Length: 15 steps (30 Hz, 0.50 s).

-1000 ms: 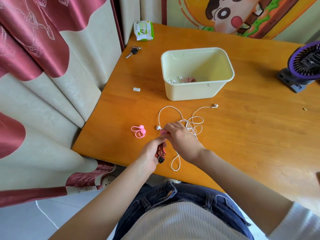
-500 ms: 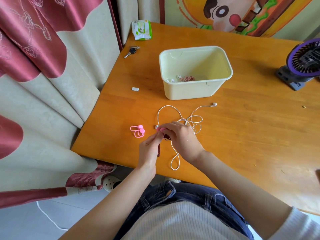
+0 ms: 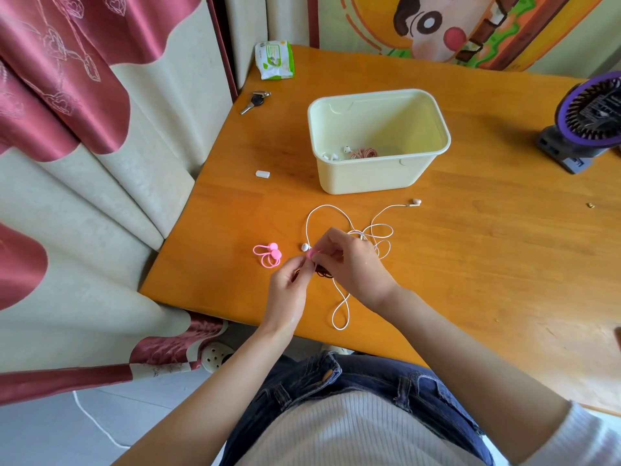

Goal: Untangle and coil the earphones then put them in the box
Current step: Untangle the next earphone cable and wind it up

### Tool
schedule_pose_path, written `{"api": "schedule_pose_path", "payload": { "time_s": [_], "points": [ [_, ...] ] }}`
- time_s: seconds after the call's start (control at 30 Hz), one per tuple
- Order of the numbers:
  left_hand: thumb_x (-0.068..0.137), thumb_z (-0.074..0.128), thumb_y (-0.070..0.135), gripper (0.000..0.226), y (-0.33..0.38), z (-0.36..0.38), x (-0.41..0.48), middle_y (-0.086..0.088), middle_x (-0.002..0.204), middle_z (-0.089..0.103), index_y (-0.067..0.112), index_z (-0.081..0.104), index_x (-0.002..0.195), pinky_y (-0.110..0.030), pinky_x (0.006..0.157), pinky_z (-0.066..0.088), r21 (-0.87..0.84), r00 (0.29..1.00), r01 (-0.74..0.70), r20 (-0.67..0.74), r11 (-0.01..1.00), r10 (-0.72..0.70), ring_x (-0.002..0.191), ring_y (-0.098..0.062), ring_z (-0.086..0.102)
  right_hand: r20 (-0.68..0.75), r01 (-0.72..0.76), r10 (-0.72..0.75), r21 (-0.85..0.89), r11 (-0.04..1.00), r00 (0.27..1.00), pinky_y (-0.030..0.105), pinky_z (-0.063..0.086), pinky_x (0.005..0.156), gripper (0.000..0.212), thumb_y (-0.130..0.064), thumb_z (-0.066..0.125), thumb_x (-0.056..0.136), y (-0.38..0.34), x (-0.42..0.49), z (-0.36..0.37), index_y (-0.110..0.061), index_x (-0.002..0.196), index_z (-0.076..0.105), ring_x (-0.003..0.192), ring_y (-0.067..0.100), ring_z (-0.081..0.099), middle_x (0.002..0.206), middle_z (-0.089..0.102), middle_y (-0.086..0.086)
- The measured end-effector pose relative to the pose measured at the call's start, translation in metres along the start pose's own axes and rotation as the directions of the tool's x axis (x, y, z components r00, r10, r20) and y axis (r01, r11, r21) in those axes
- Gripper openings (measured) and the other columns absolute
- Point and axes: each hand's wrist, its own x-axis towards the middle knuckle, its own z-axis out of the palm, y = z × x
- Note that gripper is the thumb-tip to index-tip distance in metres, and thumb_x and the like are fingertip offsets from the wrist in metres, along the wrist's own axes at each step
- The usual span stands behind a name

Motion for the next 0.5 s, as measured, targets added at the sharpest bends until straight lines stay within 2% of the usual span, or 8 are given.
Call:
{"api": "schedule_pose_path", "payload": {
  "time_s": [0.03, 0.1, 0.17, 0.2, 0.27, 0.37, 0.43, 0.5],
  "points": [
    [0.099, 0.046, 0.021, 0.022, -0.001, 0.0, 0.0, 0.012, 0.049, 0.04, 0.019, 0.066, 0.091, -0.014, 0.047, 0.024, -0.006, 1.0, -0.01, 0.015, 1.0, 0.01, 0.051, -0.009, 0.028, 0.003, 0.0, 0.001, -0.002, 1.0, 1.0, 0.02, 0.051, 0.068, 0.005, -0.015, 0.063, 0.088, 0.0, 0.0, 0.0, -0.012, 0.092, 0.063, 0.072, 0.013, 0.063, 0.082, 0.069, 0.003],
    [0.099, 0.044, 0.022, 0.022, -0.004, -0.001, -0.001, -0.005, 0.067, 0.044, 0.025, 0.064, 0.092, -0.018, 0.053, 0.026, -0.009, 0.998, -0.019, 0.056, 1.0, 0.019, 0.063, -0.019, 0.032, -0.004, 0.01, -0.01, -0.018, 1.0, 1.0, 0.021, 0.051, 0.066, 0.007, -0.017, 0.064, 0.087, 0.001, 0.0, 0.001, -0.013, 0.092, 0.064, 0.069, 0.013, 0.061, 0.08, 0.066, 0.003],
    [0.099, 0.043, 0.022, 0.021, -0.007, -0.001, 0.0, -0.008, 0.079, 0.048, 0.026, 0.062, 0.091, -0.017, 0.058, 0.031, -0.012, 0.998, 0.002, 0.066, 1.0, -0.001, 0.072, -0.017, 0.038, -0.01, 0.024, -0.025, -0.046, 0.999, 1.0, 0.02, 0.048, 0.066, 0.008, -0.019, 0.066, 0.085, 0.003, 0.0, 0.001, -0.016, 0.093, 0.067, 0.071, 0.011, 0.057, 0.083, 0.06, 0.003],
    [0.099, 0.043, 0.023, 0.021, -0.008, -0.002, 0.0, -0.006, 0.078, 0.052, 0.025, 0.062, 0.091, -0.016, 0.059, 0.034, -0.018, 0.999, 0.016, 0.049, 1.0, -0.015, 0.071, -0.015, 0.043, -0.003, 0.031, -0.032, -0.062, 0.998, 0.999, 0.018, 0.046, 0.067, 0.01, -0.019, 0.067, 0.085, 0.003, -0.001, 0.001, -0.017, 0.095, 0.068, 0.072, 0.009, 0.055, 0.086, 0.057, 0.002],
    [0.098, 0.044, 0.025, 0.022, -0.008, -0.005, 0.001, 0.009, 0.068, 0.056, 0.02, 0.062, 0.087, -0.014, 0.057, 0.035, -0.016, 1.0, 0.016, 0.008, 1.0, -0.016, 0.063, -0.004, 0.046, 0.011, 0.057, -0.057, -0.089, 0.994, 0.998, 0.018, 0.043, 0.073, 0.014, -0.018, 0.065, 0.087, 0.003, -0.003, 0.003, -0.018, 0.1, 0.069, 0.081, 0.01, 0.052, 0.095, 0.055, 0.002],
    [0.099, 0.044, 0.024, 0.023, -0.01, -0.007, 0.006, 0.011, 0.062, 0.05, 0.017, 0.06, 0.084, -0.017, 0.054, 0.033, 0.077, 1.0, -0.028, 0.01, 0.997, 0.028, 0.059, -0.006, 0.041, 0.062, 0.047, -0.044, -0.054, 0.997, 0.997, 0.019, 0.04, 0.08, 0.022, -0.02, 0.056, 0.093, 0.003, -0.007, 0.005, -0.015, 0.113, 0.062, 0.092, 0.013, 0.053, 0.107, 0.057, 0.003],
    [0.099, 0.045, 0.022, 0.02, -0.011, -0.01, 0.01, 0.013, 0.065, 0.055, 0.021, 0.06, 0.085, -0.013, 0.056, 0.035, 0.135, 0.999, -0.043, 0.027, 0.99, 0.039, 0.061, -0.003, 0.046, 0.148, -0.006, 0.004, 0.017, 1.0, 0.989, 0.022, 0.047, 0.077, 0.027, -0.026, 0.054, 0.094, 0.002, -0.011, 0.005, -0.013, 0.118, 0.058, 0.087, 0.015, 0.061, 0.1, 0.062, 0.002],
    [0.098, 0.046, 0.021, 0.018, -0.01, -0.011, 0.012, 0.014, 0.068, 0.058, 0.019, 0.061, 0.089, -0.01, 0.056, 0.036, 0.182, 0.998, -0.046, 0.051, 0.982, 0.037, 0.062, 0.0, 0.049, 0.21, -0.033, 0.026, 0.032, 0.999, 0.977, 0.022, 0.051, 0.07, 0.031, -0.03, 0.059, 0.09, 0.002, -0.014, 0.002, -0.012, 0.116, 0.059, 0.07, 0.009, 0.063, 0.084, 0.062, -0.003]
  ]
}}
